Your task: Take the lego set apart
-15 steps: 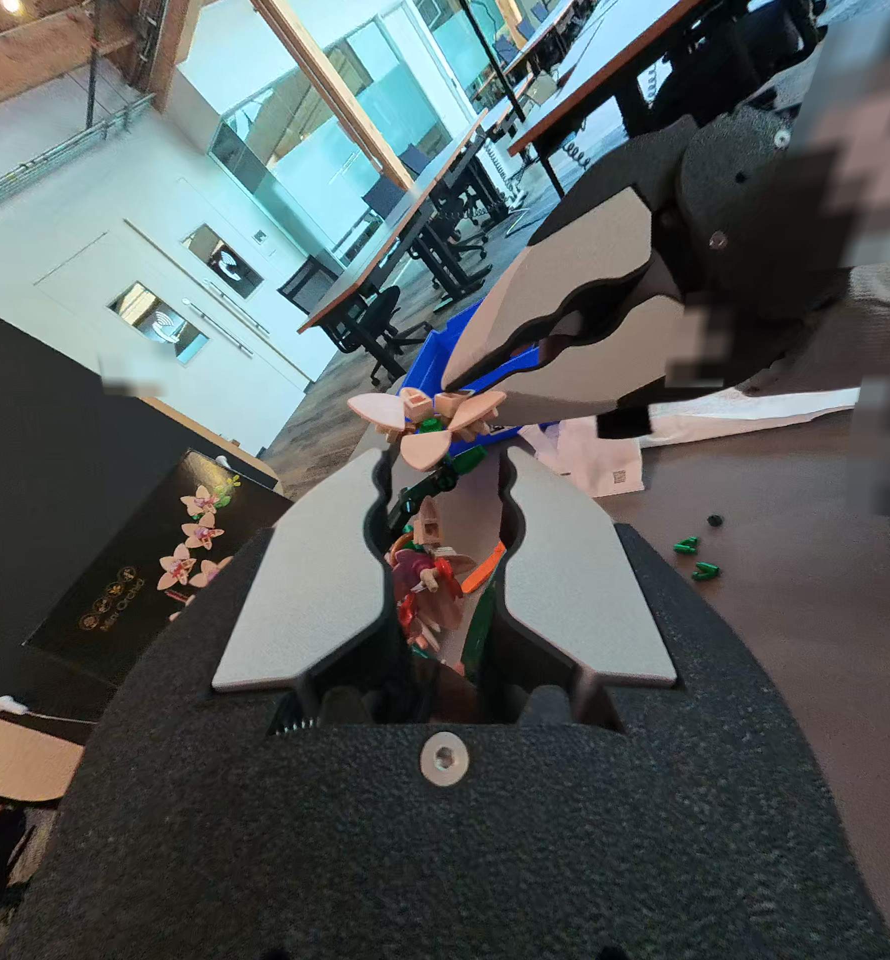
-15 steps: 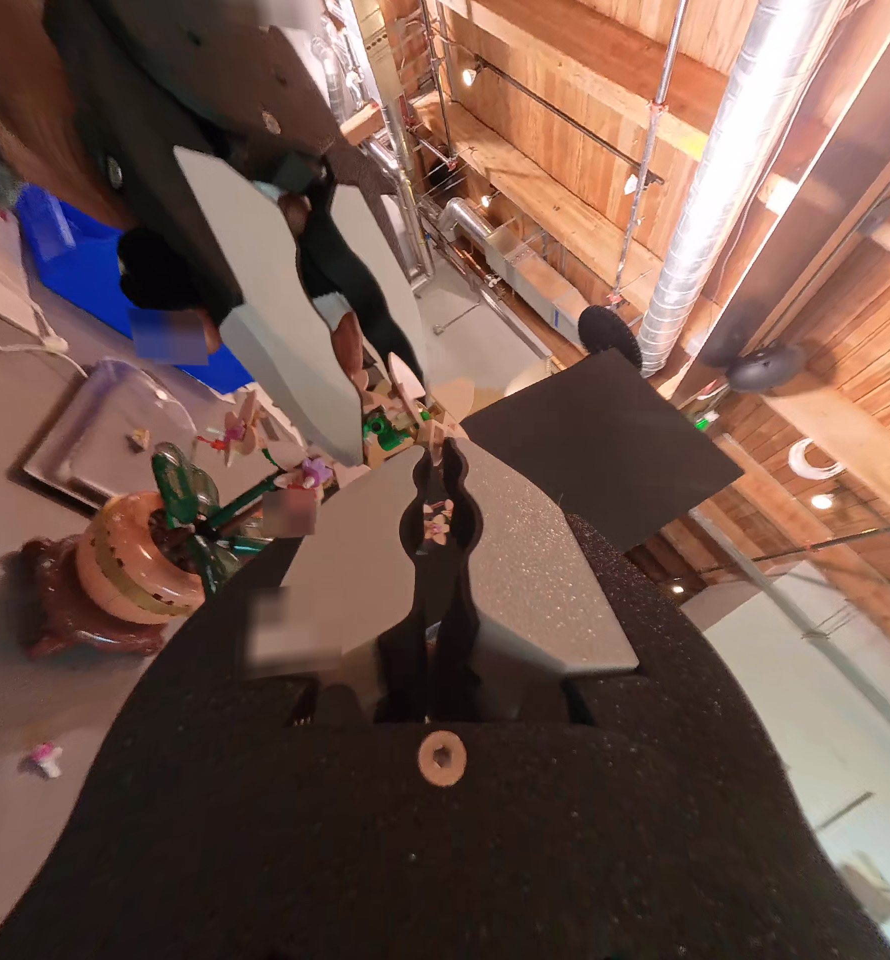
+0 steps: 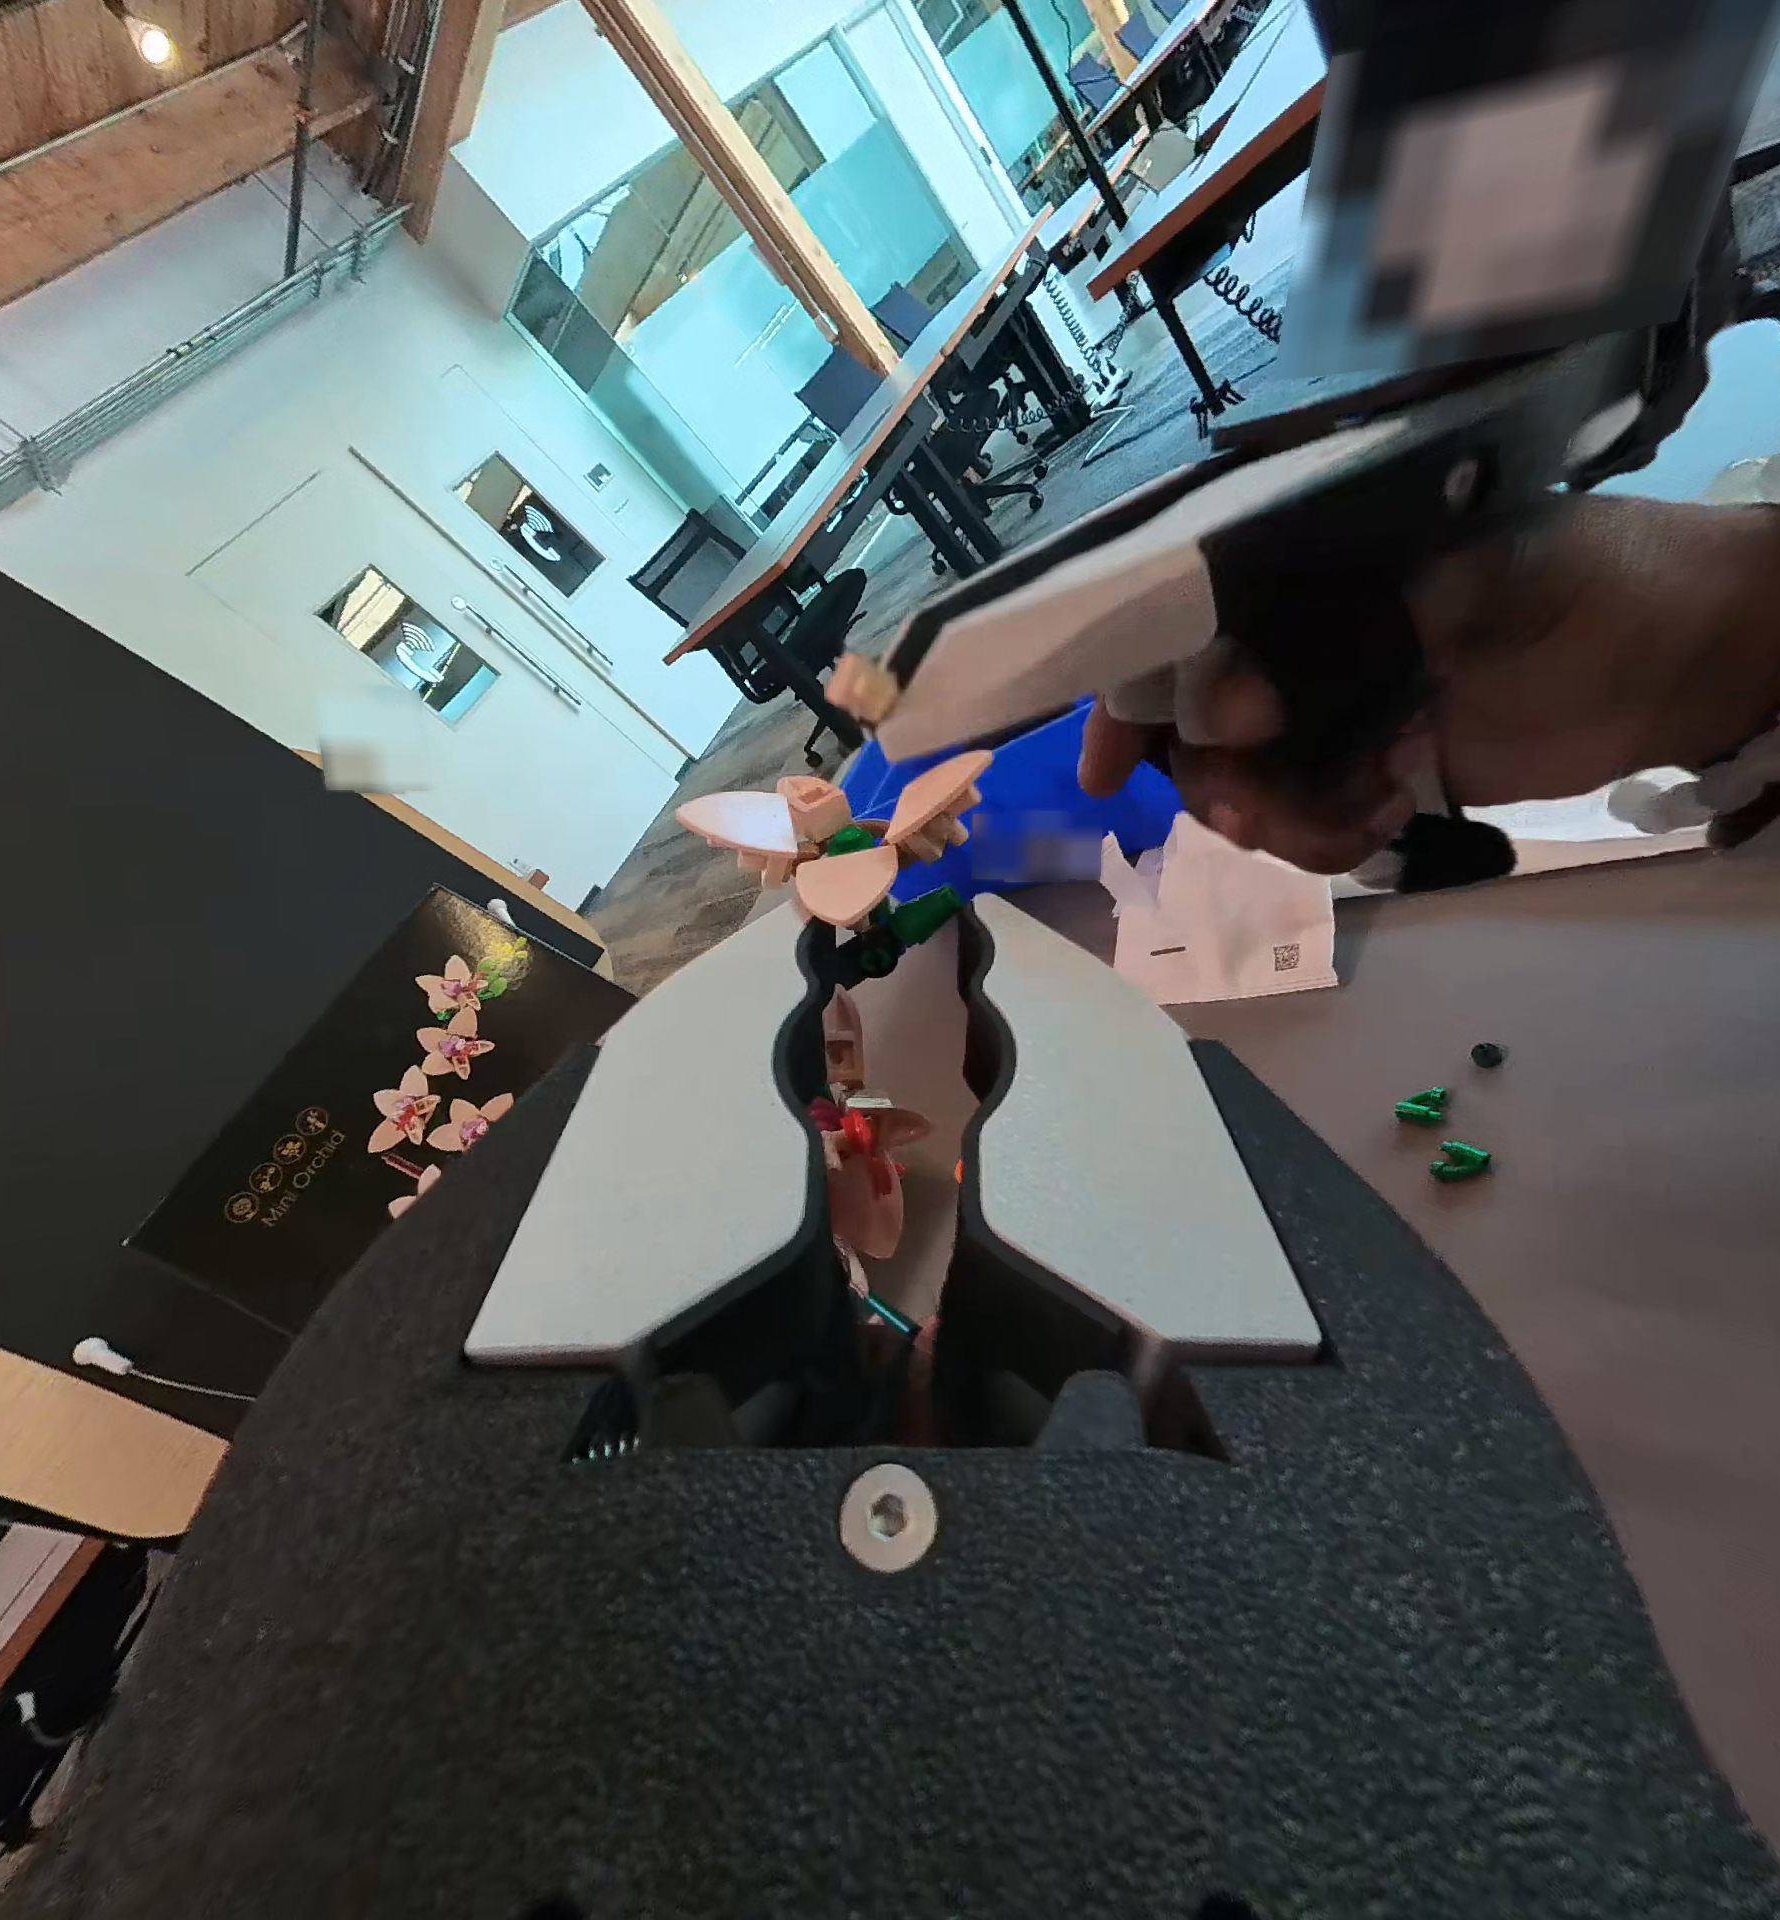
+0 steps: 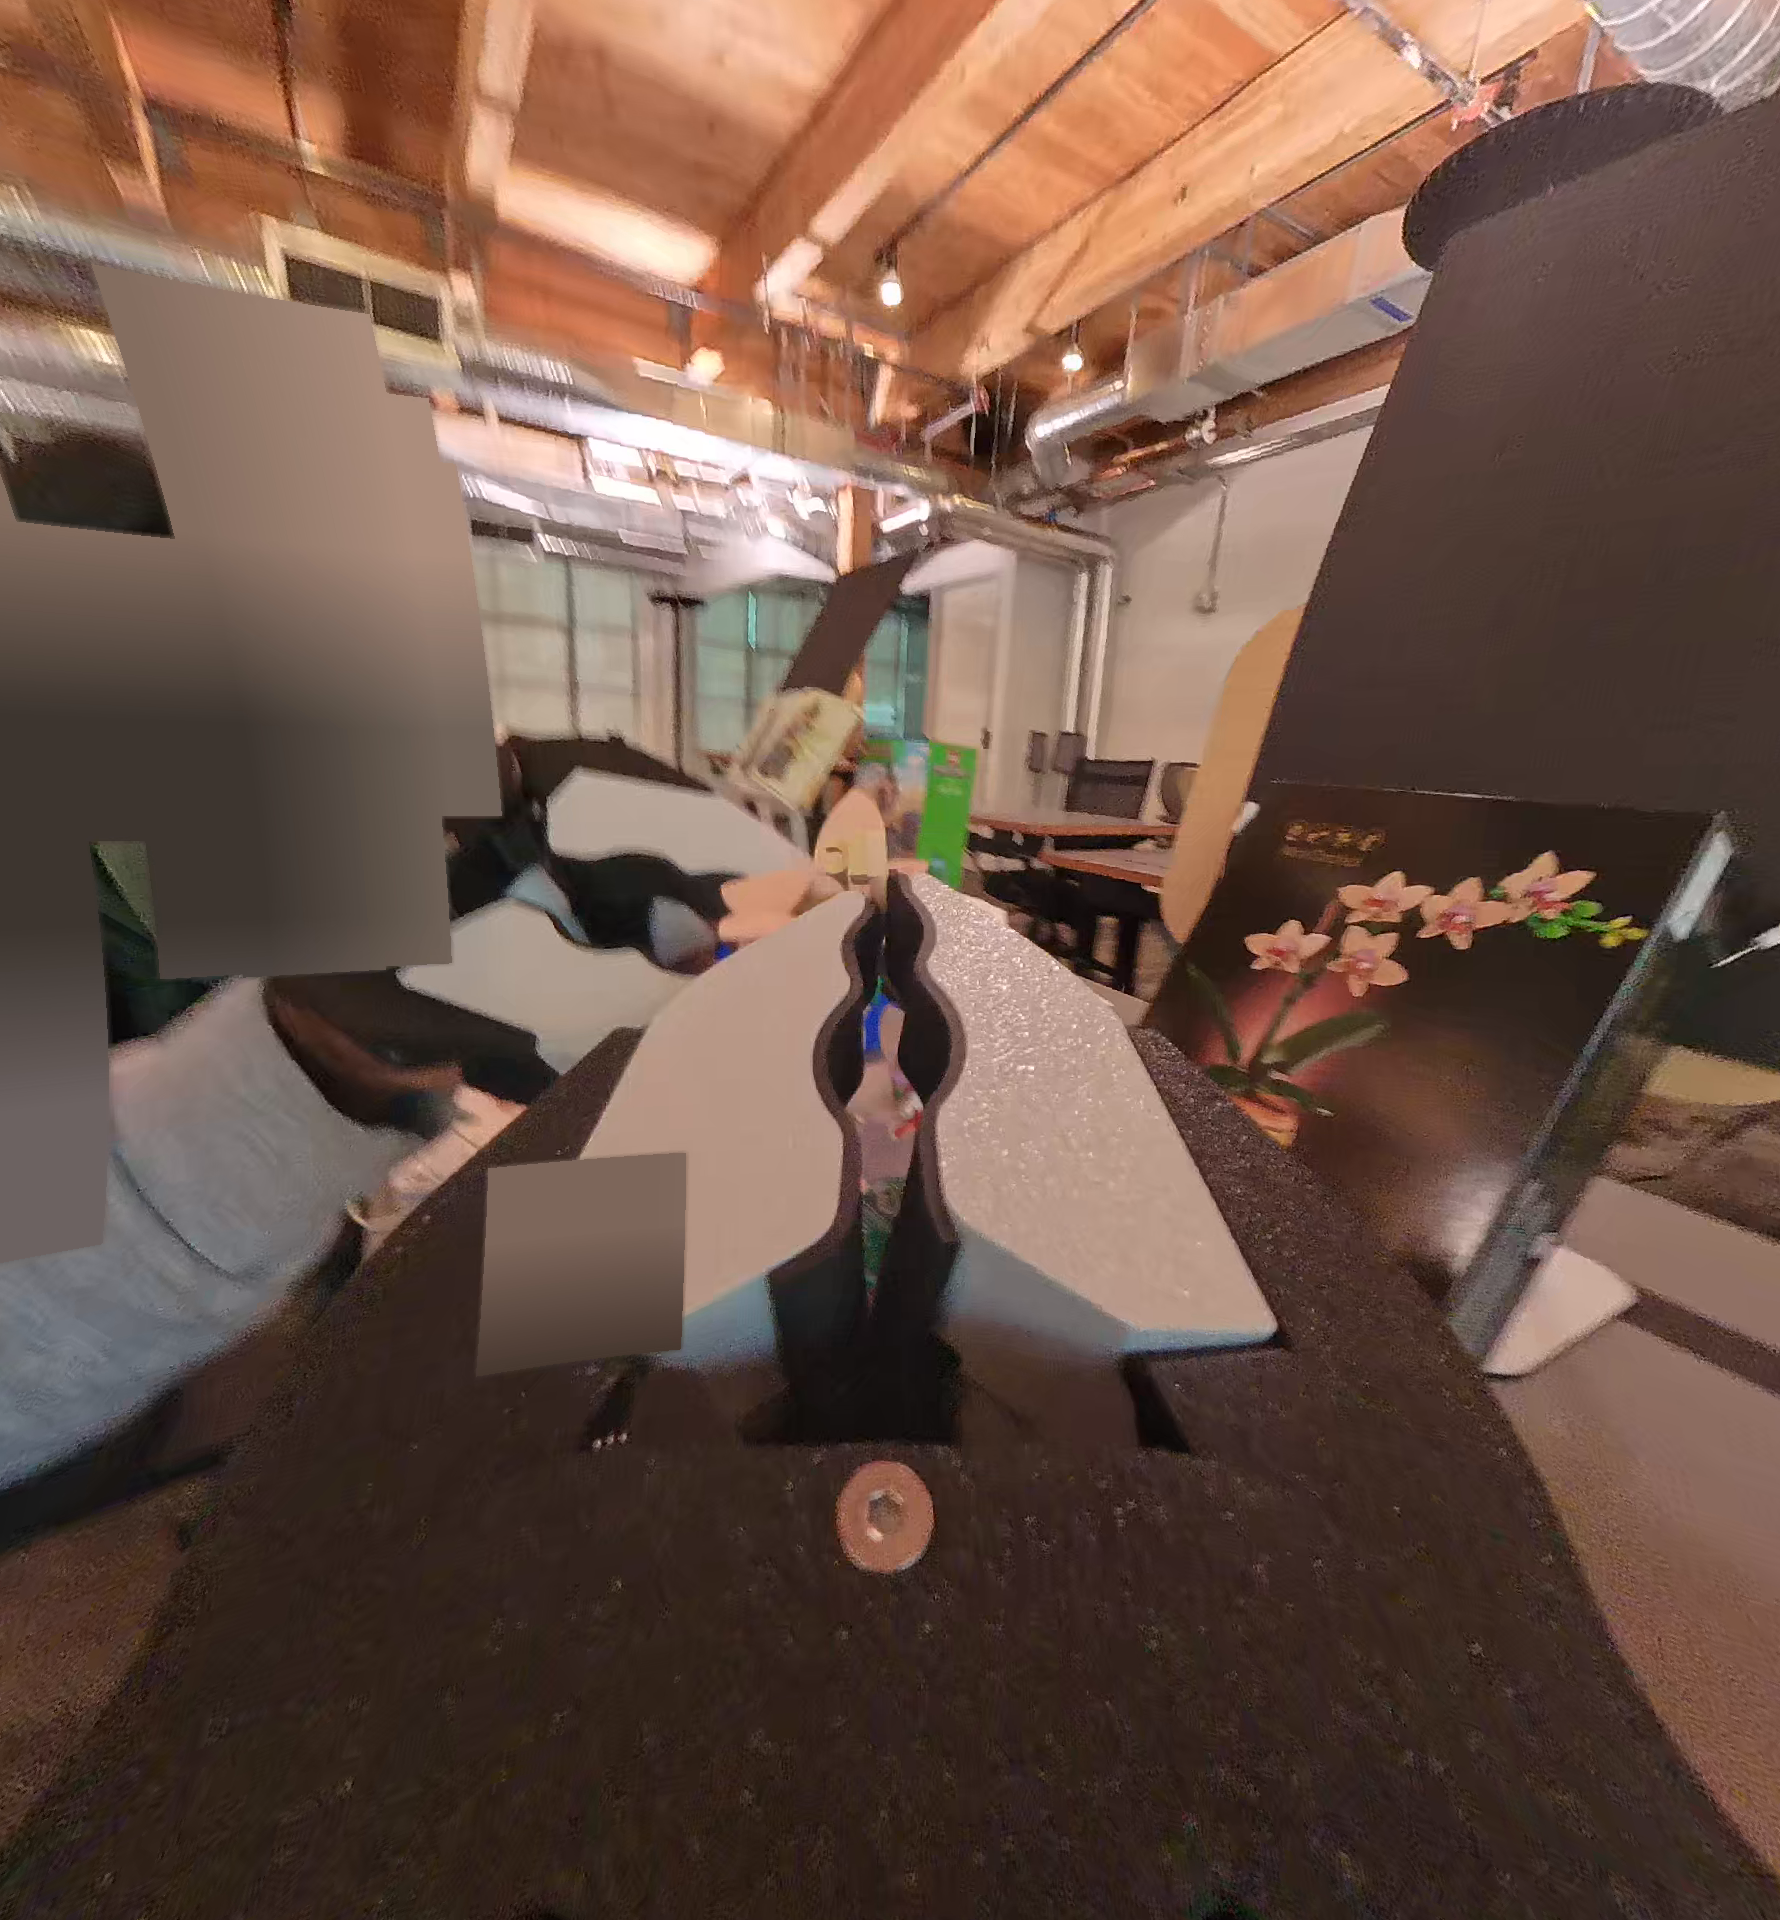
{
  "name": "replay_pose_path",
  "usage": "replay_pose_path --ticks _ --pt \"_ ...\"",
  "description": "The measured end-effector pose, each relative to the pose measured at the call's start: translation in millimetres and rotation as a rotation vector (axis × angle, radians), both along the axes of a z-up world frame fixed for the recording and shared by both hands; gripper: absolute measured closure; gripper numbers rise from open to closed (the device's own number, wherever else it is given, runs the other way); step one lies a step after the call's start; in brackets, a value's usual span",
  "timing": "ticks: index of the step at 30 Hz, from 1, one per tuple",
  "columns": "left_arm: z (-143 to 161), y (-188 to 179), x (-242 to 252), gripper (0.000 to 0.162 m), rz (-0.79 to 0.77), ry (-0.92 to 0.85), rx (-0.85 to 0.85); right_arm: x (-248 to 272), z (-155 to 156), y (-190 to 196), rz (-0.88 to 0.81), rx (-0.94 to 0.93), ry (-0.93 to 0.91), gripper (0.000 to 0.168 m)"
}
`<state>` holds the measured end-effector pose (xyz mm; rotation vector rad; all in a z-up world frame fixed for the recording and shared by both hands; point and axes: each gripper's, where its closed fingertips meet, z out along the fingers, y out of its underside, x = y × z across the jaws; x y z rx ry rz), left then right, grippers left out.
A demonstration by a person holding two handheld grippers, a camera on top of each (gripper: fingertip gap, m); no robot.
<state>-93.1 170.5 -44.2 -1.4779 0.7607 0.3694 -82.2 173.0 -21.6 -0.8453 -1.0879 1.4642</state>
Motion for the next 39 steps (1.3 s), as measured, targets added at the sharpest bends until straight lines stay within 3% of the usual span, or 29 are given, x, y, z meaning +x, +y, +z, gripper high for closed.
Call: replay_pose_path --ticks 2,8,12,15,20,24,26,28,31,36,39 --pt "1.4 -0.9 -0.5 0.140 0.002 -0.005 0.004 2.5 4.6 2.9 0.043 -0.081 -0.002 0.168" --pt "10.3 -9.4 -1.9 0.131 0.018 -0.002 0.069 15.2 -2.4 6.4 -0.018 -0.059 -0.031 0.168" --pt "14.6 -36.3 3.8 0.129 -0.014 -0.084 0.085 29.0 -17.8 2.7 -0.190 0.109 -0.084 0.168" --pt "-1.8 -60.8 25.1 0.130 -0.116 -0.313 0.011 36.7 -38.5 -16.4 -0.280 0.272 -0.141 0.168" --pt "-71.1 -74.7 49.2 0.132 -0.208 -0.768 -0.228 39.4 -88.3 -61.6 -0.348 0.566 -0.240 0.168" --pt "-84.4 -82.5 52.6 0.138 -0.332 -1.054 -0.342 36.1 -109.0 -84.6 -0.329 0.645 -0.277 0.167" --pt "-86.9 -86.0 52.2 0.141 -0.361 -1.062 -0.371 34.0 -110.9 -89.0 -0.311 0.624 -0.286 0.168" --pt "-86.1 -90.0 54.5 0.154 -0.389 -1.029 -0.379 31.8 -112.5 -89.3 -0.310 0.619 -0.294 0.168" --pt "-90.3 -91.9 52.3 0.155 -0.368 -0.945 -0.369 29.5 -116.3 -91.3 -0.258 0.541 -0.320 0.167" --pt "-93.9 -93.1 50.7 0.155 -0.304 -0.740 -0.294 28.8 -121.0 -95.2 -0.007 0.052 -0.355 0.168" --pt "-102.9 -99.5 59.8 0.155 -0.348 -0.719 -0.397 29.8 -124.7 -79.2 -0.038 -0.085 -0.340 0.168"
